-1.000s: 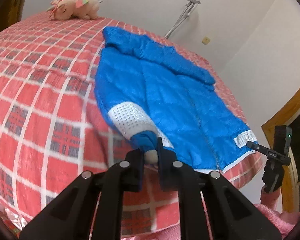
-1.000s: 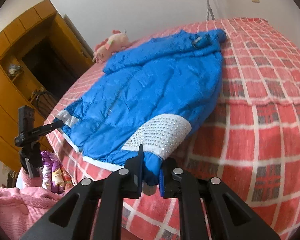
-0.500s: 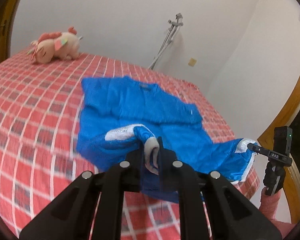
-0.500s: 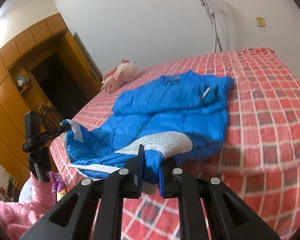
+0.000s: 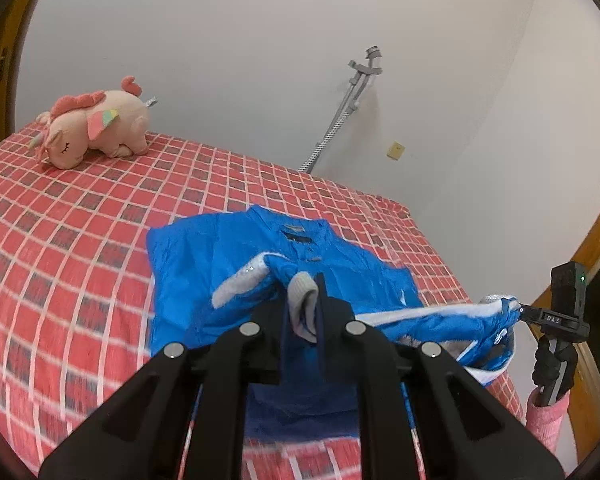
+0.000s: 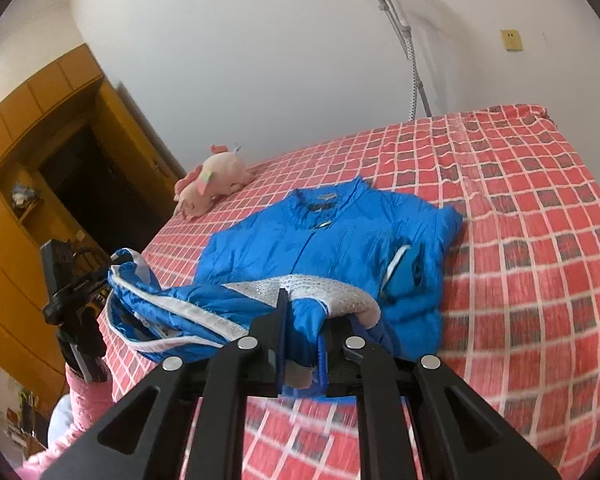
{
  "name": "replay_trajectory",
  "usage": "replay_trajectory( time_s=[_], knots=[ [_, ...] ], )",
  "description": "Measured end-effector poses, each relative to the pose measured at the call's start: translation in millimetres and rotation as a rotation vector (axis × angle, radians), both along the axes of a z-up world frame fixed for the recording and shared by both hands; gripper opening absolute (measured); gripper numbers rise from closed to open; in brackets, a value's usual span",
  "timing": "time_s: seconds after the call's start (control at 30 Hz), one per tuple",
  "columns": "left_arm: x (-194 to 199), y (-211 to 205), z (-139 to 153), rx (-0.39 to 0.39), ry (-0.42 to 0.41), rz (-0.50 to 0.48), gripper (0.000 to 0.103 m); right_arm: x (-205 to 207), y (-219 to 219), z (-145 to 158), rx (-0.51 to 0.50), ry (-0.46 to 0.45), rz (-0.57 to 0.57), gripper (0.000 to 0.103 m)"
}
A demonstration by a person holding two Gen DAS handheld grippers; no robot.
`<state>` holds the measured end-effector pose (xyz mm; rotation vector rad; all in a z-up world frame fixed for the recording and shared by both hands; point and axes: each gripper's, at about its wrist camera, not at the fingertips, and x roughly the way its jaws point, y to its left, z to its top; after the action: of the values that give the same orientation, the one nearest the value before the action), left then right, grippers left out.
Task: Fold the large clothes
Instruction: 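Lift the held hem with both grippers and flip the jacket over its collar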
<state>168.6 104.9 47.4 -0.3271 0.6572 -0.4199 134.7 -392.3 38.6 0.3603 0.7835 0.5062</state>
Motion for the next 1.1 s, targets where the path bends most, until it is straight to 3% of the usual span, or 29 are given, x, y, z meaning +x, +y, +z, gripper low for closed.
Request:
replay_trajectory(
  time_s=[0.27,0.43,0.83,1.1],
  knots=[
    [79.4,-1.8,-11.4,-0.027,0.062,0.028,0.01,76.8,-1.9,-6.8,0.025,0.075,-0.033,0.011],
    [125.9,-9.0,-19.8,0.009,0.077,0.045,0.01,119.7,-5.5,-20.2,0.029,0.125,-0.056,0.011],
    [219.2,-17.2,-61.4,0.09,0.152,0.108,0.012,208.3,-13.1,-69.7,0.039,0.251,-0.119,0.011],
    [250.8,-17.0,-101.5,0.114,0.224,0.129,0.013,243.4,-17.2,-116.0,0.084,0.339,-0.144,0.011]
  ],
)
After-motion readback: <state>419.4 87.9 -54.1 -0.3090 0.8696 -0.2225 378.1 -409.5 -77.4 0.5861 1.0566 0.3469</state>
